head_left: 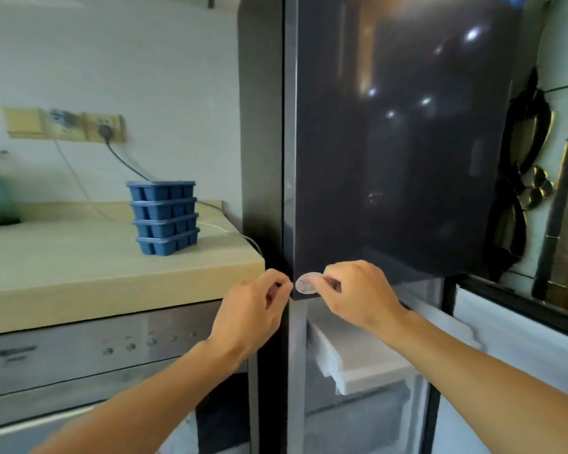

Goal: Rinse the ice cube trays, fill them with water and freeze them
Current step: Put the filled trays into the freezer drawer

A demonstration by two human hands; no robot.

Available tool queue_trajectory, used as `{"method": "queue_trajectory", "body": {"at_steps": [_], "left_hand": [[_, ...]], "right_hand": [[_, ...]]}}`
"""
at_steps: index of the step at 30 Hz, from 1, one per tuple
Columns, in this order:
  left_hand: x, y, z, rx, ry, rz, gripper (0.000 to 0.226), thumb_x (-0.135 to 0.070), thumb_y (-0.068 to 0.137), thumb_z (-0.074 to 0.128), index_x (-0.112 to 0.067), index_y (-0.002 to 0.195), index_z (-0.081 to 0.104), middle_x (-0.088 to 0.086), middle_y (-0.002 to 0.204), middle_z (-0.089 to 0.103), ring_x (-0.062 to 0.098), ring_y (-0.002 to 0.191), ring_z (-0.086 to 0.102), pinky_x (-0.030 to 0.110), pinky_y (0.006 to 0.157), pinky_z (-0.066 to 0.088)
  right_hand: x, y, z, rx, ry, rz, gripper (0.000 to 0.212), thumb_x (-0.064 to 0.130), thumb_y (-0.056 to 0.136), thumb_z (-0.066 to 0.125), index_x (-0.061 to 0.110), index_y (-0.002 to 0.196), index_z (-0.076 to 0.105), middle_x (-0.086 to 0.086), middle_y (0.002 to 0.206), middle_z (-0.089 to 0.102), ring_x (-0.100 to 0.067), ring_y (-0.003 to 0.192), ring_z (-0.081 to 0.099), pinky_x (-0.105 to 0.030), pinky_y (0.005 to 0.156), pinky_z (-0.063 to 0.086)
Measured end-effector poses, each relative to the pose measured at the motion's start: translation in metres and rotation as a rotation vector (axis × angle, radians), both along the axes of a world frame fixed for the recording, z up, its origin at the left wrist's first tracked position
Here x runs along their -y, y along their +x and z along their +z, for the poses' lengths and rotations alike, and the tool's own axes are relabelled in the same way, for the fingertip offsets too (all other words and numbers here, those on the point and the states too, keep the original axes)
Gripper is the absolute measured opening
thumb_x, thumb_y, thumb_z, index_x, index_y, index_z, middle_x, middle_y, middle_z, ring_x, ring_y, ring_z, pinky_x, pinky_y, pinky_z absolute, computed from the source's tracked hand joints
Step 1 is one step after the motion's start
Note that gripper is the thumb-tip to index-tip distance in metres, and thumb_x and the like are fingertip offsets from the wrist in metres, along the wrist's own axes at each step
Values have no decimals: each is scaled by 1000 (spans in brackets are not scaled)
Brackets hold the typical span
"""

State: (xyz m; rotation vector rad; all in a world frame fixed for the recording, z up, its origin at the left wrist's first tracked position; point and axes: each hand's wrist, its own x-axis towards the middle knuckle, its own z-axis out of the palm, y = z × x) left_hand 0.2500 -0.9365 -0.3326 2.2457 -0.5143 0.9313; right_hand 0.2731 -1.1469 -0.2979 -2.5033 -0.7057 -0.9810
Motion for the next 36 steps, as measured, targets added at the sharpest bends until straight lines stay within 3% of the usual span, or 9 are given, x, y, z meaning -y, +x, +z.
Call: {"method": "queue_trajectory", "body": {"at_steps": [3,8,11,18,24,27,29,32,36], "left_hand": [[-41,-25,30,123,-50,54,21,-53,97,46,-39,95,61,-22,65,58,3,64,58,15,55,42],[-114,-45,66,253,-106,234,22,-46,99,51,-30,90,64,-15,61,60,9,57,57,26,50,46],[-153,-51,78,297,-110,346,17,-38,99,56,-30,86,63,-13,51,53,10,49,50,24,47,37],[-211,-39,96,132,-58,589,29,-54,95,55,-31,113,58,-20,76,63,-1,66,60,26,60,46],[-223,-8,106,-29,-58,548,64,-60,90,62,-28,141,40,-10,118,61,5,88,59,28,76,45],[-220,8,109,-54,-69,493,75,-61,87,65,-29,147,33,-3,136,56,14,107,61,34,88,50],[-215,17,110,-84,-82,465,80,-61,86,67,-30,149,31,0,143,51,19,115,60,37,94,51],[-206,28,112,-128,-91,437,84,-61,84,69,-29,151,30,2,149,46,21,120,58,38,96,51],[-194,37,114,-134,-96,435,81,-55,87,71,-26,152,31,4,150,46,24,129,52,33,95,43]], "right_hand": [[-51,-11,34,38,45,130,51,58,94,49,28,53,43,10,51,51,-11,52,50,-30,51,38],[-136,-7,88,36,22,203,48,56,96,54,19,68,65,6,64,64,-14,63,60,-34,61,49],[-183,7,117,0,36,211,41,50,96,58,13,80,67,-1,77,69,-24,74,63,-36,66,52],[-261,47,149,-12,-14,234,41,50,94,63,18,120,61,1,116,57,-24,99,58,-35,73,39],[-259,67,145,-90,-43,287,12,29,96,61,20,99,69,1,100,63,-24,90,60,-35,67,45],[-239,75,143,-130,-21,321,28,11,95,51,20,115,69,2,111,63,-22,101,58,-37,83,50],[-229,80,139,-196,67,326,30,7,93,51,22,114,66,4,112,62,-19,103,57,-32,80,46],[-228,86,135,-226,182,349,11,26,89,64,24,99,62,6,105,64,-13,93,60,-24,67,44],[-239,84,132,-125,191,285,32,43,83,74,20,91,53,6,95,59,-17,85,59,-31,67,48]]}}
